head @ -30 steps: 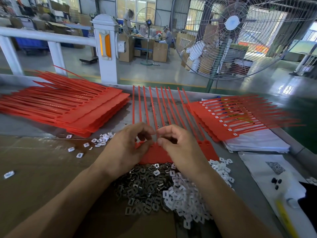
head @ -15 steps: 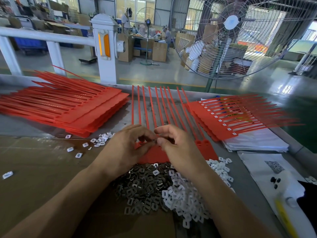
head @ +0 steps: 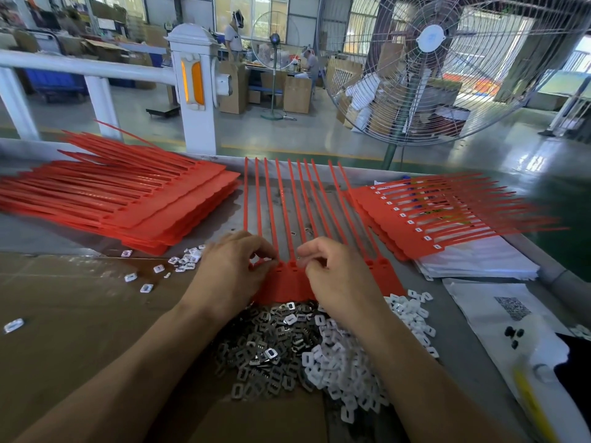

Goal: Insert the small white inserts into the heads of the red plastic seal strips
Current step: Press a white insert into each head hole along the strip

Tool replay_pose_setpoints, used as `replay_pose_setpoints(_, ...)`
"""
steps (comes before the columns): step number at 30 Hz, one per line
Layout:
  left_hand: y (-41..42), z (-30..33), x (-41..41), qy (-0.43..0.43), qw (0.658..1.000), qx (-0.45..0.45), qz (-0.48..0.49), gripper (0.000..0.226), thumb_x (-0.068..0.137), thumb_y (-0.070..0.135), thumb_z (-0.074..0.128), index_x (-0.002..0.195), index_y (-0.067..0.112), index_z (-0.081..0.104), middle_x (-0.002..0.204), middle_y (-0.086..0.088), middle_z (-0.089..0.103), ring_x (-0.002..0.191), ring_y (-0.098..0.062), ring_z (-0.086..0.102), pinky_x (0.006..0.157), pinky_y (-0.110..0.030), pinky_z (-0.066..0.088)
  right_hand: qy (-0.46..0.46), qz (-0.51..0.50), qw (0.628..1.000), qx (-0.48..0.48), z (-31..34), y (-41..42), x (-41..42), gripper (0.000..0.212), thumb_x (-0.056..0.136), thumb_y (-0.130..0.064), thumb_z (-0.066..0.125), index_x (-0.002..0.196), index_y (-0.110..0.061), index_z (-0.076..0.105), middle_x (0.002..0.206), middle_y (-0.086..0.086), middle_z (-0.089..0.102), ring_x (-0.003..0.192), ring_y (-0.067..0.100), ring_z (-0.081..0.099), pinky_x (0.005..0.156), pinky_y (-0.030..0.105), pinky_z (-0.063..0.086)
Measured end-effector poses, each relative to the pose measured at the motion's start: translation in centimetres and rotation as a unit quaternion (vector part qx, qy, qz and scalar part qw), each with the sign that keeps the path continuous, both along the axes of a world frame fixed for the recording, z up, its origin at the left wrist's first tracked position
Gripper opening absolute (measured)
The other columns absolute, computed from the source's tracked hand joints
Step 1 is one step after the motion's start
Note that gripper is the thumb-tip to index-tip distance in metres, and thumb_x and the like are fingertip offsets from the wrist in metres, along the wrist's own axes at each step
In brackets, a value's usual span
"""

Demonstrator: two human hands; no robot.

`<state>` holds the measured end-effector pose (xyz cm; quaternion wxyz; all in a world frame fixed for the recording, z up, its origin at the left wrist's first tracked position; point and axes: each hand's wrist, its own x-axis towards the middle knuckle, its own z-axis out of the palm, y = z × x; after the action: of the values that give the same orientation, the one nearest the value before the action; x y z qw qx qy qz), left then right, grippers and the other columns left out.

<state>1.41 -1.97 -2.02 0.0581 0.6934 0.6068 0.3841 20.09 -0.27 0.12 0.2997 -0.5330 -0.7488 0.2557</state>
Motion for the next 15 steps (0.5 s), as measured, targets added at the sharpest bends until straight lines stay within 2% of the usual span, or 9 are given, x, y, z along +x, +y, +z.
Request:
replay_pose_setpoints(3, 0.4, -0.2, 0.0, 0.024, 0.999, -0.015, 0.017, 0.007, 0.085, 0.036, 0.075, 0.087, 0.039, 0.069, 0.091, 0.017, 0.060, 0.088, -0.008, 0.055, 0.093, -0.046, 0.047, 0.001, -0.006, 1.000, 0.005, -0.1, 0.1, 0.0, 0.025, 0.102, -0.019, 0.056, 0.119, -0.029, 0.071, 0.110, -0.018, 0.072, 0.098, -0.007, 0.062, 0.077, 0.005, 0.041)
replay_pose_setpoints(6, 0.8, -0.5, 0.0, 0.050, 0.998, -0.015, 0.032, 0.007, 0.084, 0.040, 0.074, 0.087, 0.041, 0.069, 0.090, 0.019, 0.057, 0.085, -0.005, 0.049, 0.095, -0.042, 0.041, -0.001, -0.007, 1.000, 0.012, -0.3, 0.3, -0.1, 0.023, 0.101, -0.022, 0.058, 0.119, -0.030, 0.071, 0.114, -0.019, 0.070, 0.090, -0.016, 0.057, 0.069, 0.003, 0.040)
replay_pose_setpoints(10, 1.2, -0.7, 0.1, 0.056, 0.997, -0.016, 0.050, 0.007, 0.084, 0.040, 0.075, 0.087, 0.042, 0.068, 0.088, 0.019, 0.056, 0.089, -0.005, 0.049, 0.089, -0.034, 0.030, -0.001, -0.007, 1.000, 0.013, -0.5, 0.4, -0.2, 0.023, 0.101, -0.022, 0.058, 0.118, -0.031, 0.071, 0.113, -0.020, 0.070, 0.087, -0.021, 0.056, 0.066, -0.001, 0.041)
replay_pose_setpoints(15, 1.2, -0.8, 0.2, 0.073, 0.996, -0.014, 0.053, 0.005, 0.086, 0.038, 0.073, 0.090, 0.038, 0.071, 0.091, 0.017, 0.058, 0.096, -0.009, 0.052, 0.088, -0.035, 0.030, 0.001, -0.007, 1.000, 0.015, -0.6, 0.4, -0.1, 0.022, 0.100, -0.023, 0.059, 0.117, -0.031, 0.071, 0.112, -0.021, 0.070, 0.088, -0.018, 0.059, 0.066, 0.003, 0.042)
